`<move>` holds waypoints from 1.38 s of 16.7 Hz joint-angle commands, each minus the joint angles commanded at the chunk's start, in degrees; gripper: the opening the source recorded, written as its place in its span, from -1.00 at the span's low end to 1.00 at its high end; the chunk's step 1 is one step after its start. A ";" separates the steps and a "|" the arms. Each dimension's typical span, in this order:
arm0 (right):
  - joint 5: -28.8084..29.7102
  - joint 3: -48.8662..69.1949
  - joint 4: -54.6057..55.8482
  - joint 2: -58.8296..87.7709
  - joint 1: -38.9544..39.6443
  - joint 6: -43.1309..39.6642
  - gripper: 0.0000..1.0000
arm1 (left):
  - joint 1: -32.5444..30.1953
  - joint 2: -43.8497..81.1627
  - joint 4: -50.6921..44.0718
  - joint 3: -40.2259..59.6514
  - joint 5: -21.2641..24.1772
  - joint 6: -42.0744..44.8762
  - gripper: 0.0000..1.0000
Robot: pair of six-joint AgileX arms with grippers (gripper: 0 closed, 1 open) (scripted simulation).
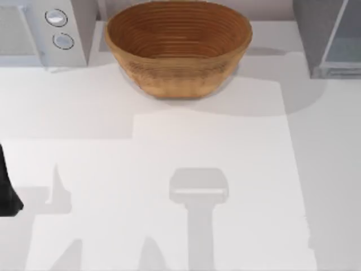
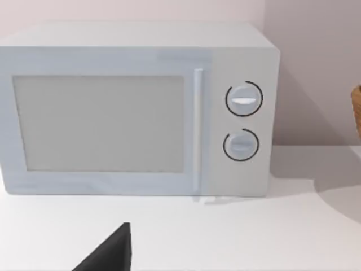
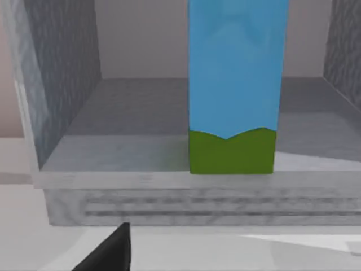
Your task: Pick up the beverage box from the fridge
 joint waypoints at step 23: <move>12.55 38.84 -14.19 23.25 11.71 -0.31 1.00 | 0.00 0.00 0.00 0.00 0.00 0.00 1.00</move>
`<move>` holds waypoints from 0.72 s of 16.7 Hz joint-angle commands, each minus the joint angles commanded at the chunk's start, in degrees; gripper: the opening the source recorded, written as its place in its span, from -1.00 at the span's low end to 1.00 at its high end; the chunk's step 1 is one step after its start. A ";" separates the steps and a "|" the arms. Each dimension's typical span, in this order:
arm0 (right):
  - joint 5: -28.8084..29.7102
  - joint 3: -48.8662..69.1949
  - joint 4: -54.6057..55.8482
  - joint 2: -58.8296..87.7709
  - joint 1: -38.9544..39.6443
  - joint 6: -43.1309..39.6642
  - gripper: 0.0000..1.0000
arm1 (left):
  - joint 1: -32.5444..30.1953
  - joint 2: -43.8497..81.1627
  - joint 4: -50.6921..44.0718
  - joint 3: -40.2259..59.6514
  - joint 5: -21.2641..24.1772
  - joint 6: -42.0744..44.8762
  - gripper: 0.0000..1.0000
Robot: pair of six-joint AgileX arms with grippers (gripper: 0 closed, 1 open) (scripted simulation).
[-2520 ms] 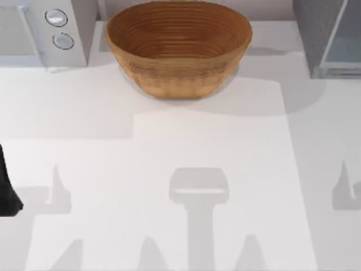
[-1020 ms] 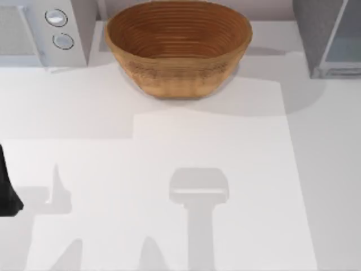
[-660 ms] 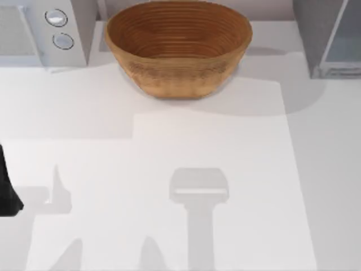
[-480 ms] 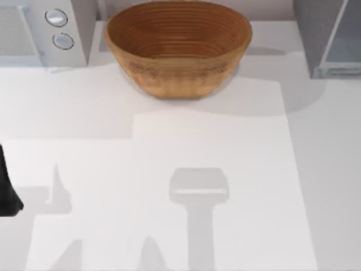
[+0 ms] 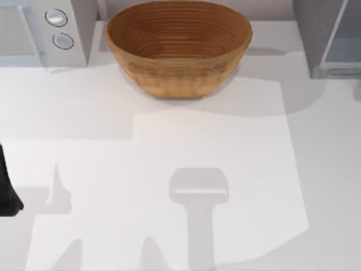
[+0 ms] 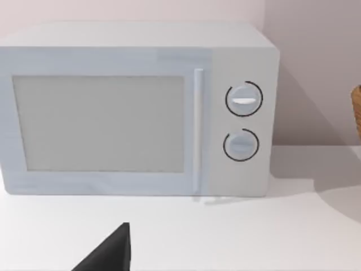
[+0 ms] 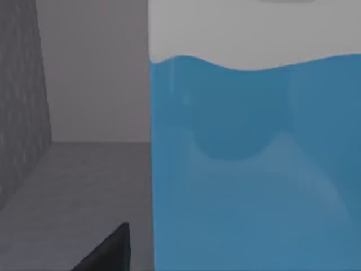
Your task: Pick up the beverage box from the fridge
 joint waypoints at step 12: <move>2.47 11.88 -6.48 5.82 2.35 -0.10 1.00 | 0.00 0.00 0.00 0.00 0.00 0.00 1.00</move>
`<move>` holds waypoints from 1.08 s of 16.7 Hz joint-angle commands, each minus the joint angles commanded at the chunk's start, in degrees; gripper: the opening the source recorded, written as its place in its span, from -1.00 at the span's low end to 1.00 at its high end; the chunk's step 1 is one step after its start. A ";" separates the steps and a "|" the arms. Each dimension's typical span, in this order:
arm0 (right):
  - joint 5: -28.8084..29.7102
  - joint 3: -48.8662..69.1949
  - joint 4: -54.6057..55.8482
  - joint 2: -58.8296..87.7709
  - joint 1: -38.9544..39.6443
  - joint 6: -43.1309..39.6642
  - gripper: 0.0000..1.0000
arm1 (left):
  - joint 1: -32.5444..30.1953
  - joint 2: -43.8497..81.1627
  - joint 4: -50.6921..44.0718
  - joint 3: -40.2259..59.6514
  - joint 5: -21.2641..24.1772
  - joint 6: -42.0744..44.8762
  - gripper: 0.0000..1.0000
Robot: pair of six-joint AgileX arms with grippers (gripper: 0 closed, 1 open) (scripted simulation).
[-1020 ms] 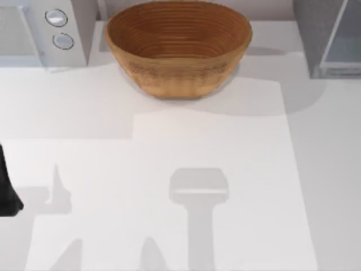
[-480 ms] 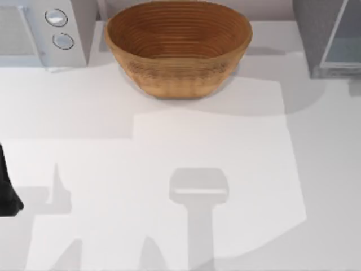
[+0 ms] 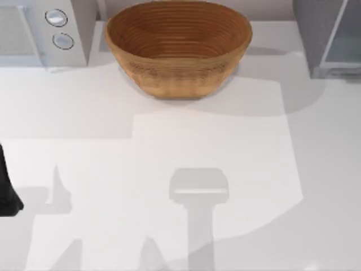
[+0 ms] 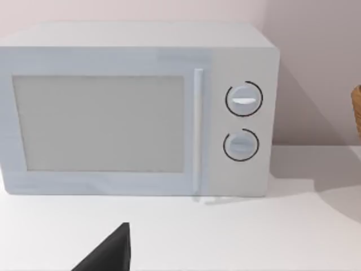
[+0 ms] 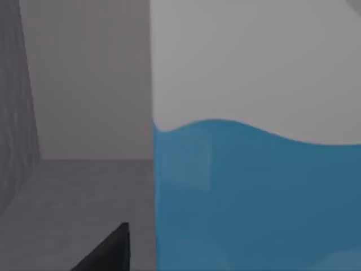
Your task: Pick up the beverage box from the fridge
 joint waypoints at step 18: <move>1.03 7.01 -3.80 3.49 1.00 -0.04 -0.51 | 0.00 0.00 0.00 0.00 0.00 0.00 1.00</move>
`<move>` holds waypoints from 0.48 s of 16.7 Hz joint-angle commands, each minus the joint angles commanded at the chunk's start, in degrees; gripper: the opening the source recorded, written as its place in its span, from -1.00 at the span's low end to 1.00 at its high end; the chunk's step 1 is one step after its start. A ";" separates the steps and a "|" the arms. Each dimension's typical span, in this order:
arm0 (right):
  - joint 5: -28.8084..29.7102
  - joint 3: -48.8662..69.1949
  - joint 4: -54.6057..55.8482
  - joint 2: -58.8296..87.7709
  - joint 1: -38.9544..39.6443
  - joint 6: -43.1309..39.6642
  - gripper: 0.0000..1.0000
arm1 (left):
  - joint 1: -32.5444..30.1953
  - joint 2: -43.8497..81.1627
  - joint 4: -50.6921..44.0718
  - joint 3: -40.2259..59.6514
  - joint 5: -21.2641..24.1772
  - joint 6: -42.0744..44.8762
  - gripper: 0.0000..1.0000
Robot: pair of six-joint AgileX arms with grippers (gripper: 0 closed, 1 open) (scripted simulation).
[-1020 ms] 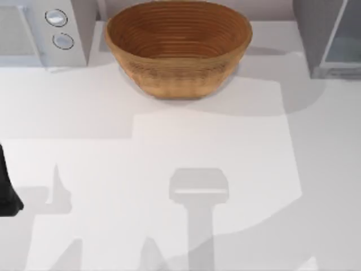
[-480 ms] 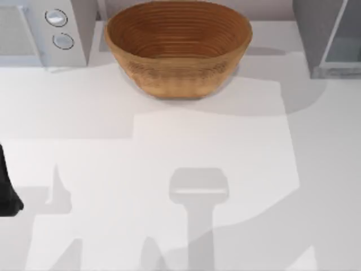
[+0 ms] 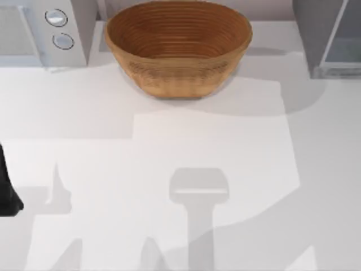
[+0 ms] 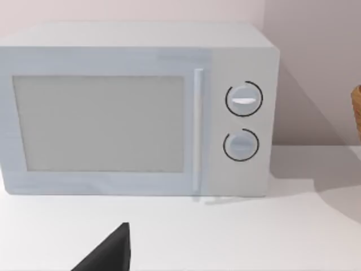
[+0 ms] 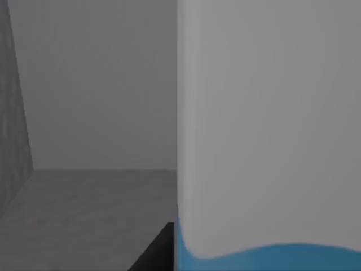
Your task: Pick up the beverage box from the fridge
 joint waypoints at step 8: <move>0.00 0.00 0.00 0.00 0.00 0.00 -1.00 | 0.00 0.00 0.00 0.00 0.00 0.00 1.00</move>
